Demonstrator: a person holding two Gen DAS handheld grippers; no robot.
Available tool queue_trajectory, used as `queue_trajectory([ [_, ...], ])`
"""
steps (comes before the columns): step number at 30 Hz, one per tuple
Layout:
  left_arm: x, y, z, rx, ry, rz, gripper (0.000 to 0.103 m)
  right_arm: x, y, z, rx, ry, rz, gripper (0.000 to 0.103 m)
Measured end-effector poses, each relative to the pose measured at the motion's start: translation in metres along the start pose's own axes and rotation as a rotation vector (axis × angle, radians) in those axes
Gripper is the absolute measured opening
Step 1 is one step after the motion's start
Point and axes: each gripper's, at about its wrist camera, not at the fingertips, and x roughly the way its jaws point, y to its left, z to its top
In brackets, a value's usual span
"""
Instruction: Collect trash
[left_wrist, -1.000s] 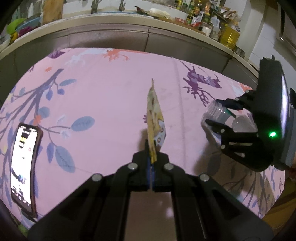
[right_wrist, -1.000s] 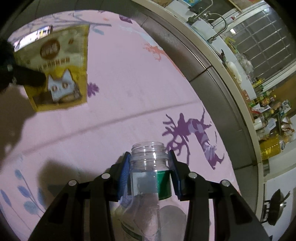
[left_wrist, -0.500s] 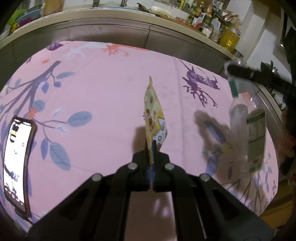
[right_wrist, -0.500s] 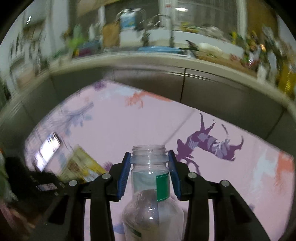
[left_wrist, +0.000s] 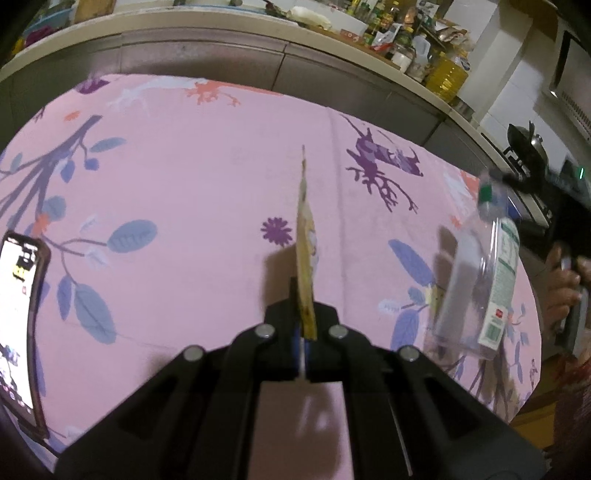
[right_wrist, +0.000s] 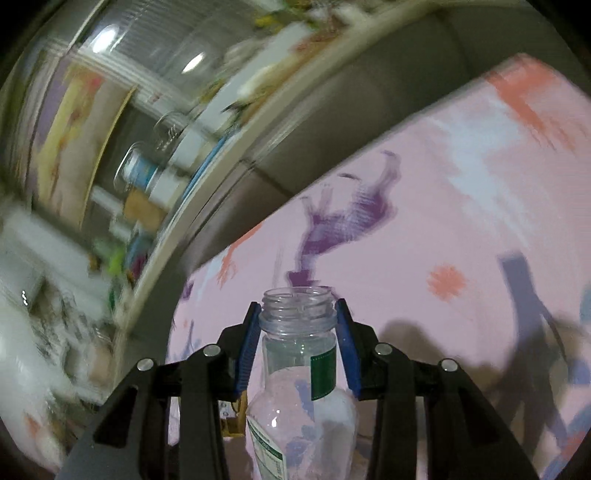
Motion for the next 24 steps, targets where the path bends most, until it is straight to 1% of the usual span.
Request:
queue_trajectory([
  [3, 0.002, 0.000, 0.000, -0.004, 0.006, -0.002, 0.001, -0.012, -0.048, -0.007, 0.174, -0.009, 0.031, 0.038],
  [6, 0.003, -0.001, -0.001, 0.000, 0.011, 0.002, 0.001, -0.021, -0.083, -0.021, 0.305, -0.003, 0.059, 0.038],
  [10, 0.004, 0.000, -0.002, -0.002, 0.018, 0.002, 0.001, -0.032, -0.105, -0.047, 0.376, -0.003, 0.077, 0.038],
  [12, 0.005, 0.000, -0.002, -0.005, 0.021, 0.002, 0.001, -0.033, -0.110, -0.053, 0.398, -0.003, 0.090, 0.039],
  [14, 0.007, -0.001, 0.000, -0.004, 0.026, -0.001, 0.001, -0.034, -0.112, -0.055, 0.398, 0.005, 0.093, 0.040],
  [16, 0.009, -0.002, 0.003, 0.003, 0.034, -0.007, 0.001, -0.034, -0.108, -0.052, 0.374, 0.003, 0.077, 0.040],
  [17, 0.010, -0.003, 0.005, 0.008, 0.039, -0.014, 0.001, -0.033, -0.104, -0.050, 0.352, 0.004, 0.068, 0.042],
  [18, 0.012, -0.003, 0.007, 0.011, 0.044, -0.020, 0.001, -0.030, -0.099, -0.047, 0.329, 0.013, 0.067, 0.051],
  [19, 0.014, -0.003, 0.010, 0.012, 0.053, -0.029, 0.001, -0.027, -0.094, -0.046, 0.310, 0.025, 0.064, 0.061],
  [21, 0.019, -0.001, 0.014, 0.001, 0.064, -0.048, 0.001, -0.027, -0.082, -0.046, 0.259, 0.033, 0.058, 0.069],
  [24, 0.025, 0.001, 0.021, -0.023, 0.084, -0.090, 0.001, -0.034, -0.069, -0.047, 0.170, 0.017, 0.046, 0.071],
])
